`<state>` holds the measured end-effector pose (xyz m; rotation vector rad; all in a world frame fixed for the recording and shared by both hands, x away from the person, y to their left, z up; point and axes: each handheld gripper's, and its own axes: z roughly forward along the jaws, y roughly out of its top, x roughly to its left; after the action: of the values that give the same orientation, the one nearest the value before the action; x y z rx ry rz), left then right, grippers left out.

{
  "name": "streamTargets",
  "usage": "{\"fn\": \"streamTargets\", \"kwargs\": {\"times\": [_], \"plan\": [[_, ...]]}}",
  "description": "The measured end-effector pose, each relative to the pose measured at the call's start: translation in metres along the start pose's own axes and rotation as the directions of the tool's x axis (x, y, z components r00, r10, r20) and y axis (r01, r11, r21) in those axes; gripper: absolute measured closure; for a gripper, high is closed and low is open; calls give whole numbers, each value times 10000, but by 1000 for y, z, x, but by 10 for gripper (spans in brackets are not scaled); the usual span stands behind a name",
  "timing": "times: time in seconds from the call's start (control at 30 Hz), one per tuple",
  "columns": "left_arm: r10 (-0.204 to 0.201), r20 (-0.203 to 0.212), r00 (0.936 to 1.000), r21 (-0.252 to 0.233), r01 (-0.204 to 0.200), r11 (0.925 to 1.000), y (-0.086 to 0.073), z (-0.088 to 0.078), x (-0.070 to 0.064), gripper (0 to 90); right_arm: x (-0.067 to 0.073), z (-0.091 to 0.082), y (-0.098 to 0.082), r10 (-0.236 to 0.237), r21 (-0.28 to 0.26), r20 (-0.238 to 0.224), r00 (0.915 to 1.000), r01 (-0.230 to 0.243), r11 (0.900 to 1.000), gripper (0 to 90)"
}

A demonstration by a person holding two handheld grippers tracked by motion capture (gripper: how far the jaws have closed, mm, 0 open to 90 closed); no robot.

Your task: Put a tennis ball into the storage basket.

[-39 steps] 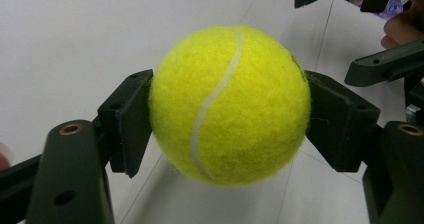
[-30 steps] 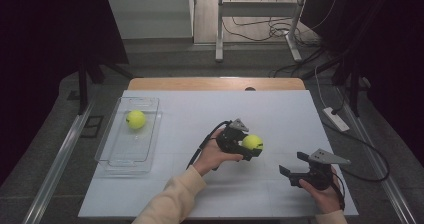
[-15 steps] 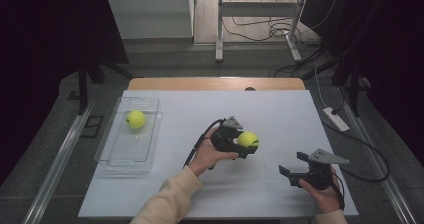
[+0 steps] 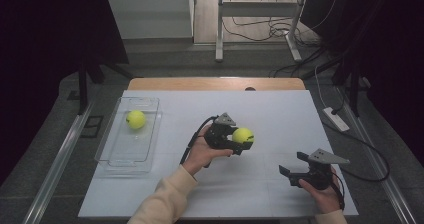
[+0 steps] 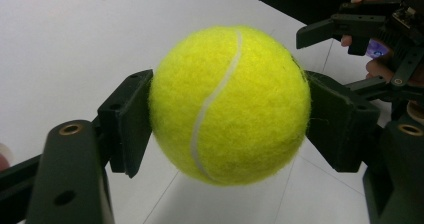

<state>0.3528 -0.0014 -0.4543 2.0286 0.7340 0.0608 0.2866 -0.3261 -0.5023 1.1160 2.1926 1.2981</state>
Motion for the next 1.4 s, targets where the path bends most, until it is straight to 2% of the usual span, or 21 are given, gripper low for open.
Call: {"fn": "streamTargets", "kwargs": {"times": [0.47,1.4], "plan": [[-240,-194,9995,-450,231,9987,-1,-17,8,269,0,0,0,-3,9,6,10000,3,10000,87],[-467,-658,9967,-1073,395,9934,-12,-46,19,270,1,0,1,-1,-15,1,10000,1,10000,87]]}}
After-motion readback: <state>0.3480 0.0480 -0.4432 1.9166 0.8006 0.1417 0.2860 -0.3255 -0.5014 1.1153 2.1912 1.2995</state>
